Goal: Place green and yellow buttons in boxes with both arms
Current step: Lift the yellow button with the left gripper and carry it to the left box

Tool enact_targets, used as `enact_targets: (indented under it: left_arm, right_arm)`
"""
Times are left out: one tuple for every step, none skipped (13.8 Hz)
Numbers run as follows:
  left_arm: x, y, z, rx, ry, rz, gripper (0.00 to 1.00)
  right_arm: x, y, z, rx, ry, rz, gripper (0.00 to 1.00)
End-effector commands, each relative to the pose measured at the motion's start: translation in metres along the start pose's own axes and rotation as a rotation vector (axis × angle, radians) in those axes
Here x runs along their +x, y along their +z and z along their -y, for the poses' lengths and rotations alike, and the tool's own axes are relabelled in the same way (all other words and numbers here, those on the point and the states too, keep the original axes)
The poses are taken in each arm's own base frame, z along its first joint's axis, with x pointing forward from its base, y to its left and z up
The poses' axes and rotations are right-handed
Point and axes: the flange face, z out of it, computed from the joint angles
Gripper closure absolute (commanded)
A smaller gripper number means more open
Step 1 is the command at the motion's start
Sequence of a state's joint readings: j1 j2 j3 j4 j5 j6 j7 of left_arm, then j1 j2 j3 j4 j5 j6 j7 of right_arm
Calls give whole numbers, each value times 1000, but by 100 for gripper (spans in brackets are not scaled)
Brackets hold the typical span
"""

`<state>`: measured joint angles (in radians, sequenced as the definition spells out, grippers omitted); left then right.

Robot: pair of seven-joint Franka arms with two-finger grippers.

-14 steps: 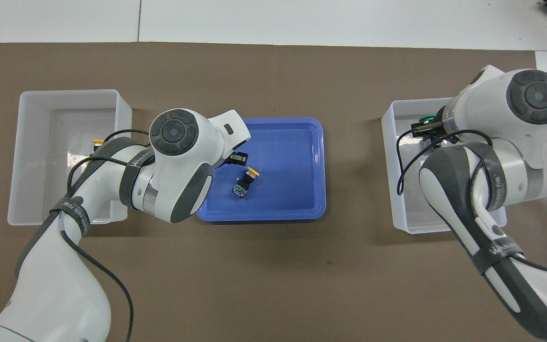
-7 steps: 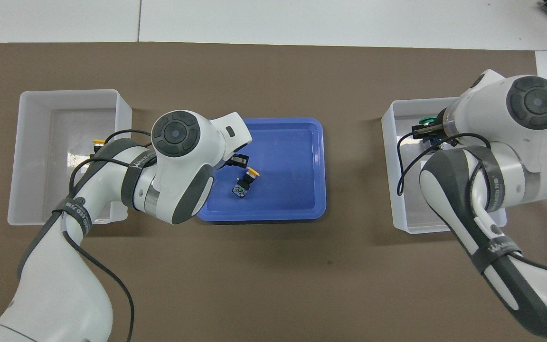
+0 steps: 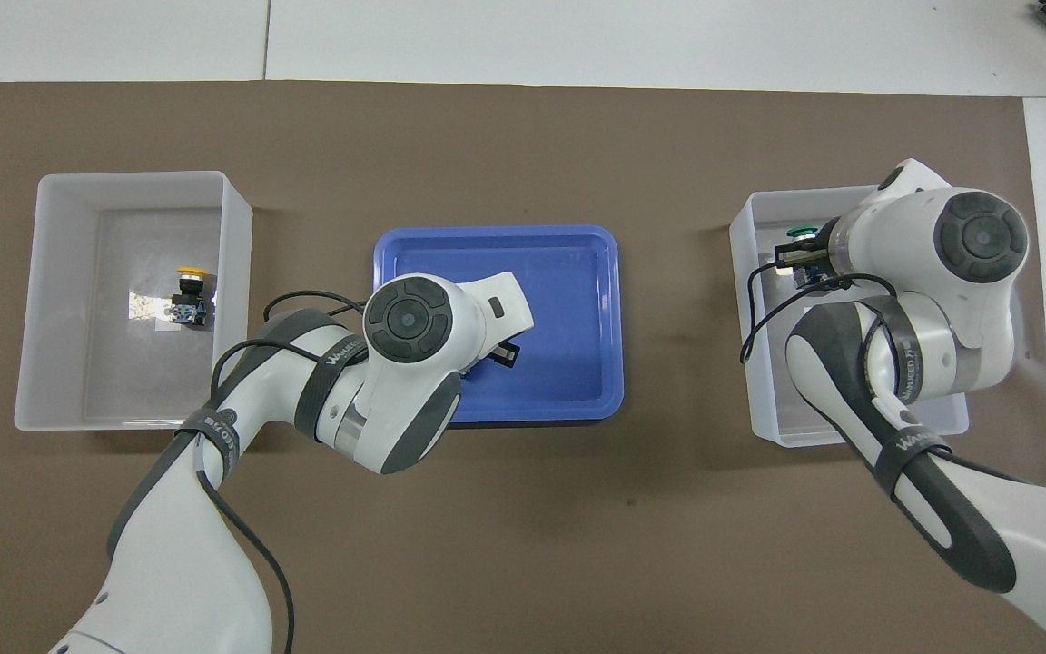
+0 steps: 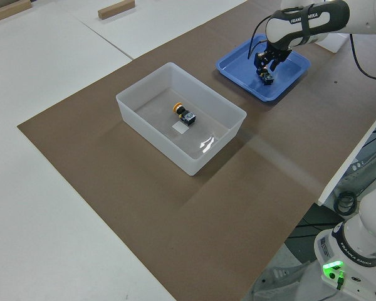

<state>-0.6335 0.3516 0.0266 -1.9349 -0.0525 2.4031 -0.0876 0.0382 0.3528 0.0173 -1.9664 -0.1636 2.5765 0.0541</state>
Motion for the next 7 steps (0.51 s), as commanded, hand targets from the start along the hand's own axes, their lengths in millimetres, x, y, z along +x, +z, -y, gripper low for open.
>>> enact_targets:
  left_arm:
    - [-8, 6, 1, -9, 19, -10, 40]
    - [-10, 9, 0, -8, 19, -7, 43]
    - [-12, 10, 1, -8, 18, -3, 48]
    - [-13, 11, 0, -8, 18, 0, 52]
    - [-13, 11, 0, -8, 17, 0, 59]
    - [-14, 11, 0, -8, 17, 2, 66]
    - [-14, 11, 1, -7, 12, 2, 73]
  right_arm:
    - [-2, 15, -9, 18, 6, -19, 99]
    - [-2, 17, -9, 19, 9, -22, 87]
    - [-2, 17, -9, 19, 10, -20, 76]
    - [-2, 17, -9, 19, 12, -20, 56]
    - [-2, 17, -8, 19, 17, -21, 26]
    - [0, 15, -8, 19, 22, -22, 4]
    - [2, 9, -8, 18, 30, -30, 0]
